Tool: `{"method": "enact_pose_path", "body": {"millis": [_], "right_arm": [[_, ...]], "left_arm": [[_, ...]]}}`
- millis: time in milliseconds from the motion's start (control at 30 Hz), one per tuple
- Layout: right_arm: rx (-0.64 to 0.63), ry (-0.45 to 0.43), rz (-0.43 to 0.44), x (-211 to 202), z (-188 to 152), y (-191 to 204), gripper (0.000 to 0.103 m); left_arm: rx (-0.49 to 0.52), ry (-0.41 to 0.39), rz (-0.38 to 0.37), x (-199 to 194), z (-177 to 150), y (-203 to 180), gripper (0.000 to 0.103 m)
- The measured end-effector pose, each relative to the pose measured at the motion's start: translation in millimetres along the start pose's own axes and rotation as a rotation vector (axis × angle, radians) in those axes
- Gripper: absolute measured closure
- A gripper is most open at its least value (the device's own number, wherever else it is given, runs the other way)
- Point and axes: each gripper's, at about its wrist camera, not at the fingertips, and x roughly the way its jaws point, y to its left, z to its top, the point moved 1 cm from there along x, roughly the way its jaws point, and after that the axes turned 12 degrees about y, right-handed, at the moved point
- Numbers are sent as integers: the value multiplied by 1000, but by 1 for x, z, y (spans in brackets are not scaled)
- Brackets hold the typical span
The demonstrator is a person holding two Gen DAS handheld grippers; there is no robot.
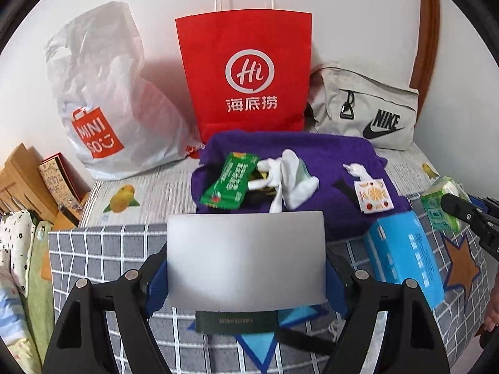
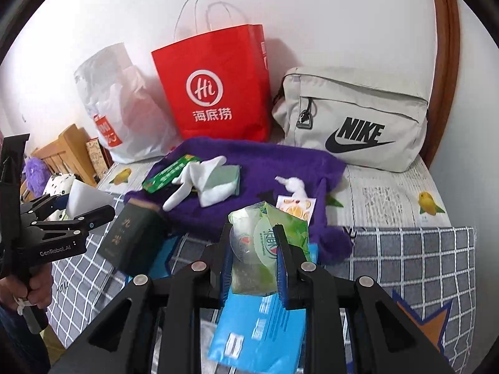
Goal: Organize soft objects
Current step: 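Carry the wipes pack in the right tool while the left tool carries the sponge over the towel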
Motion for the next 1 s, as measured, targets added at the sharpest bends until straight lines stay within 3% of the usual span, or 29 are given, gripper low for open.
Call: {"method": "enact_pose_path", "body": {"millis": [400,1000], "right_arm": [[-3,19,-18,35,39,-14,79],[-51,152,-56,119,75,-11,79]], "left_arm": [[16,11,0,25,37,-1,24],[18,77,-19,75,64,8,24]]}}
